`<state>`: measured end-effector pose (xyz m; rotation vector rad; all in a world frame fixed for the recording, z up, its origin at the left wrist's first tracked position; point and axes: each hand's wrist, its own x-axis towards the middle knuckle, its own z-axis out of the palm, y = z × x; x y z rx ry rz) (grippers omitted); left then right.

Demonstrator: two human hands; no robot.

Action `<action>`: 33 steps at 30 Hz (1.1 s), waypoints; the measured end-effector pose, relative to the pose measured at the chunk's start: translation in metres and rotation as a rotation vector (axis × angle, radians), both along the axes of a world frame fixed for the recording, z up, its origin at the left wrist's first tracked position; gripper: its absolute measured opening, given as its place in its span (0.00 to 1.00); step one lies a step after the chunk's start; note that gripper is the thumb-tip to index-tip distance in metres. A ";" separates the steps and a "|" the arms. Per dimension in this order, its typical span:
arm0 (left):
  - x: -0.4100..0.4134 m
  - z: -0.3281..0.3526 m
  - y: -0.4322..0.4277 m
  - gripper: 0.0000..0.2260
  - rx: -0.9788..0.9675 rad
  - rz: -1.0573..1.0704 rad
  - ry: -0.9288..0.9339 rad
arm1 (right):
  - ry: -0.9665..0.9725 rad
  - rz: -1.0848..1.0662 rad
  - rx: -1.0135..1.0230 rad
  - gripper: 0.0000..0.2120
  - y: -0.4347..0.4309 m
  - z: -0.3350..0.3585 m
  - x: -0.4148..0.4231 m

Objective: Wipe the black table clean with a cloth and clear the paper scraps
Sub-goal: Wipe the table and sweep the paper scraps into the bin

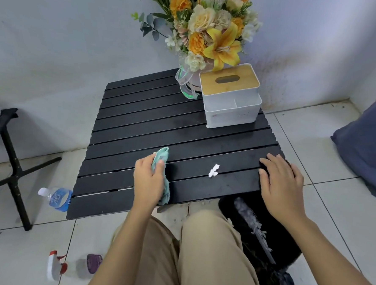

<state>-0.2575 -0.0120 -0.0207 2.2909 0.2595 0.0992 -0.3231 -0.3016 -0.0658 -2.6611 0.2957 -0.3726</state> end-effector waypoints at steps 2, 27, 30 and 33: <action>-0.012 -0.006 -0.002 0.14 0.161 0.106 -0.005 | 0.002 -0.006 0.002 0.20 0.001 0.000 0.000; 0.002 -0.010 -0.124 0.17 -0.053 -0.200 0.028 | -0.063 -0.246 1.124 0.21 -0.028 0.011 0.003; -0.001 -0.008 -0.118 0.15 0.099 -0.106 0.052 | -0.072 -0.267 1.137 0.21 -0.027 0.011 0.005; -0.022 -0.010 -0.142 0.15 0.293 -0.136 -0.054 | -0.085 -0.267 1.158 0.20 -0.028 0.011 0.005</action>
